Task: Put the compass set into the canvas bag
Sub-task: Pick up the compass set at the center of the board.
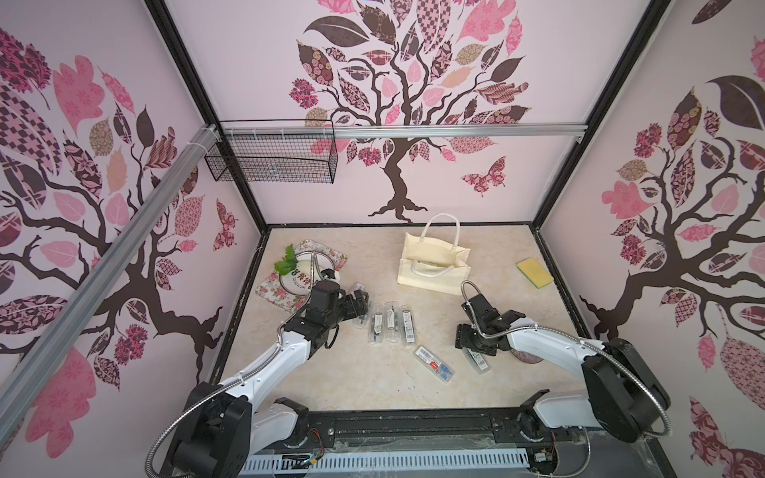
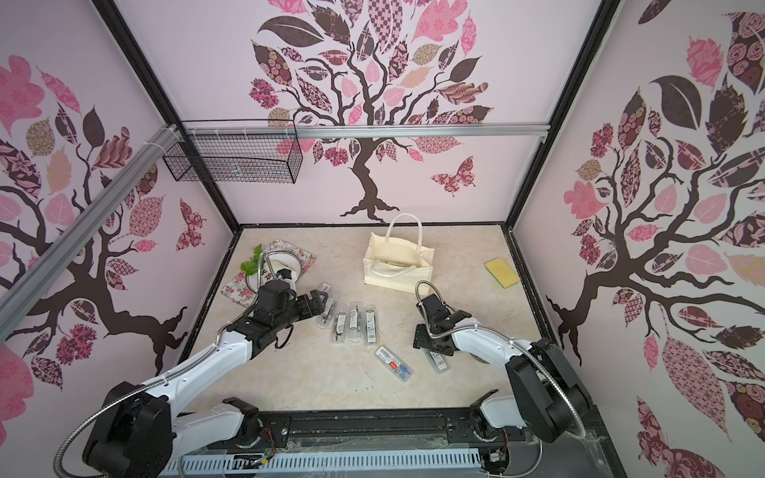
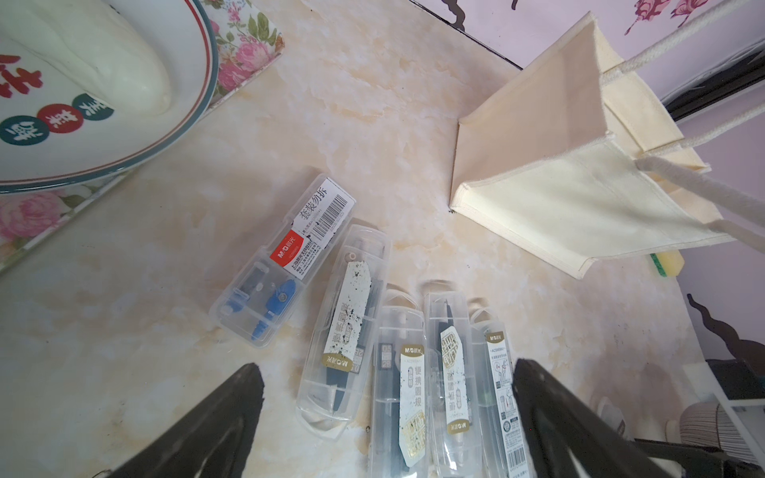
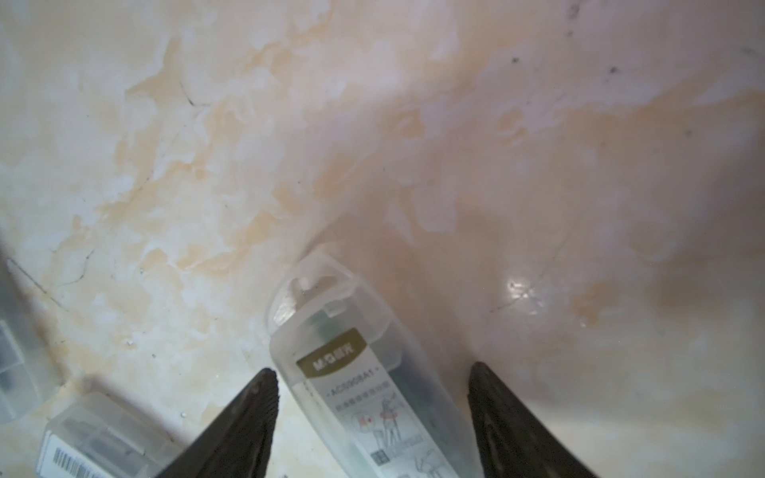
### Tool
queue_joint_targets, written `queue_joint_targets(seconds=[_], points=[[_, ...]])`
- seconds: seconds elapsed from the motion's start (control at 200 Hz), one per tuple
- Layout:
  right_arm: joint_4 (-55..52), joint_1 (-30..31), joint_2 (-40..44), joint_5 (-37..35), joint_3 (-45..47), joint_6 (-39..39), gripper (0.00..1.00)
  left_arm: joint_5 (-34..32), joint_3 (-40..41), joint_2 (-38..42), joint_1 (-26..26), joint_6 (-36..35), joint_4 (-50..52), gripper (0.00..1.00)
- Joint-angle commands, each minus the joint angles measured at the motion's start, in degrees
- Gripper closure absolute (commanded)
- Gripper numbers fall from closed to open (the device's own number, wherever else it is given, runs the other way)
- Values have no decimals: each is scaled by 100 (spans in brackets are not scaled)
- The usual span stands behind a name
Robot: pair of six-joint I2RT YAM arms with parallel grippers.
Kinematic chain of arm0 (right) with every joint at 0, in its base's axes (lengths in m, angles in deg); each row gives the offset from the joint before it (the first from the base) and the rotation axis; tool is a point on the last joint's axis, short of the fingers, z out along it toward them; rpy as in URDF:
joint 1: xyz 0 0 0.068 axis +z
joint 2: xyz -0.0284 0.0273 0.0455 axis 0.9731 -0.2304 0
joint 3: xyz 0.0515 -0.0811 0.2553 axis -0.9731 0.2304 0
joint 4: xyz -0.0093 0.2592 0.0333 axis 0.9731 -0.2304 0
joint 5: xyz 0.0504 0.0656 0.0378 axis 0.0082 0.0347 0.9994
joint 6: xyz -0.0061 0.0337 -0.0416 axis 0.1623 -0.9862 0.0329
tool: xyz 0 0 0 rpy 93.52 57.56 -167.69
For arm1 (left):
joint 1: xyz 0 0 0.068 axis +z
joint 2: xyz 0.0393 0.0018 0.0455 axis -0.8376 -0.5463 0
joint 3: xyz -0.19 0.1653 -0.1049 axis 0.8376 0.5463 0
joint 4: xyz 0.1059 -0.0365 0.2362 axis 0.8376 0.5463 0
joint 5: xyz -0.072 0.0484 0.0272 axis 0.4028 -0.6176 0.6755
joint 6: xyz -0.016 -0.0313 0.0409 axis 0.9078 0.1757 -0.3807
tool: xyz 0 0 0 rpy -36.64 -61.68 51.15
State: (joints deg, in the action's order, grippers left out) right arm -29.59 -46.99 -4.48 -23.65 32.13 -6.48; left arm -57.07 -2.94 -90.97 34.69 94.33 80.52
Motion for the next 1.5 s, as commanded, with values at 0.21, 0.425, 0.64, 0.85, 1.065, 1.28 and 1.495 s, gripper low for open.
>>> queue_joint_targets(seconds=[0.21,0.425,0.64,0.85,1.065,1.28,1.495], points=[[-178,412,-1382,-32,-188,177,37,-17,130,71,-22,45,-201,3],[-175,520,-1736,-303,-506,273,51,-54,158,129,-22,52,-194,3],[-27,519,-2032,-579,-1176,597,63,-97,201,182,-22,69,-192,3],[337,520,-1850,-883,-1651,990,71,-206,231,308,-19,40,-98,3],[673,519,-1109,-1384,-1683,1348,82,-309,243,374,-22,21,-72,3],[888,518,-384,-1817,-1653,1718,83,-310,212,358,-22,7,-25,3],[1150,505,267,-2384,-1756,2171,83,-344,160,372,-22,-12,43,3]])
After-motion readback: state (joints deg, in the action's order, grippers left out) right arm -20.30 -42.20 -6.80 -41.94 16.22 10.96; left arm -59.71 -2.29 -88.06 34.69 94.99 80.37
